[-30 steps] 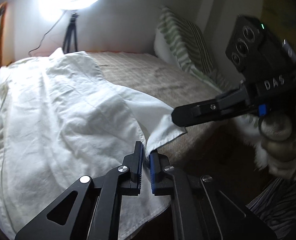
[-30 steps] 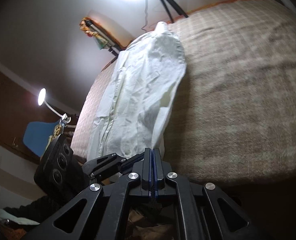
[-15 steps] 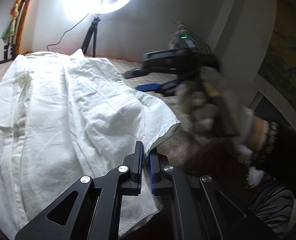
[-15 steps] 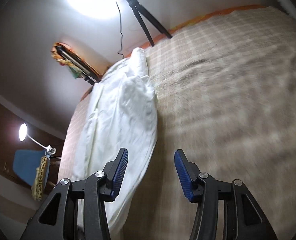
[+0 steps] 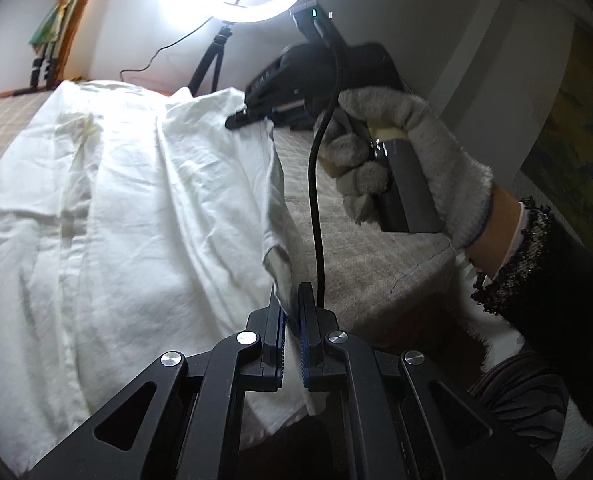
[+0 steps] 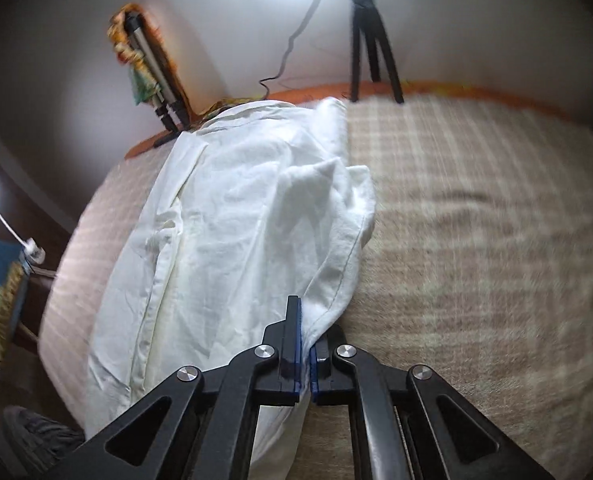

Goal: Fold small clothes

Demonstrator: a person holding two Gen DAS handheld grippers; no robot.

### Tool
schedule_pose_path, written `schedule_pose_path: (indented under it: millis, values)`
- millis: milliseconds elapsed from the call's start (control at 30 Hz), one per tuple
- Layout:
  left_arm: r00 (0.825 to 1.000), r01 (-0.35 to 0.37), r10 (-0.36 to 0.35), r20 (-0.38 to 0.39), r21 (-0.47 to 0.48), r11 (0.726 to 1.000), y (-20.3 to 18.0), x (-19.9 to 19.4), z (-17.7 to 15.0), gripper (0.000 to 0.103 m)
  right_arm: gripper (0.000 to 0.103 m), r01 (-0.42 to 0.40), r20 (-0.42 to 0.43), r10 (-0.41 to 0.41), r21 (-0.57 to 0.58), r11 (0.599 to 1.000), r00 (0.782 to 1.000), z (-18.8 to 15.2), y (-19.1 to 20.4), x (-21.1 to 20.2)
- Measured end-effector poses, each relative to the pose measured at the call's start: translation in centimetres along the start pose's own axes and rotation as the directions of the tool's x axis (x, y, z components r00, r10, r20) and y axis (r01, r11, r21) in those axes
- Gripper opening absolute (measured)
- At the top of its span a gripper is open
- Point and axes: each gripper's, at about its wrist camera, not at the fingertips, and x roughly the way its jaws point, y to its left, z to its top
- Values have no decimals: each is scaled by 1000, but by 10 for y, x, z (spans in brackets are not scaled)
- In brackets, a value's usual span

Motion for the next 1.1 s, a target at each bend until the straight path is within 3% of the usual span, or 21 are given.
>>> schedule_pose_path:
  millis: [200,433,500,533,567,733,867,967,1100]
  values:
    - [1000,-8,9,11,-74,997,15,-14,-4,5,0,1,-1,-1,-101,995,1000,8,57,10]
    - [999,-42,41,-11,-149,988,38,-20,-10,4,1,-18,-78,2,-211,977,997,1,115,55]
    - [999,-45,42,-28,-149,988,41,-19,-8,5,7,-21,-101,-1,-216,976,995,-1,120,70]
    - [998,-47,42,-36,-141,989,41,-19,-7,5,18,-19,-105,-4,-213,977,994,-1,121,76]
    - [998,-45,39,-51,-134,990,39,-20,-8,5,34,-29,-108,7,-198,980,994,-1,118,79]
    - [994,-23,15,-109,-71,997,32,-45,-13,10,36,-223,-51,220,-71,972,974,12,84,45]
    - [994,-9,9,-109,-2,1000,30,-80,-13,10,35,-207,80,207,-2,978,975,21,31,-2]
    - [995,-22,26,-94,45,999,34,-90,7,10,33,-173,117,165,61,983,979,24,1,-9]
    - [993,-32,44,-106,114,993,35,-70,36,10,33,-182,119,166,131,975,979,32,-20,5]
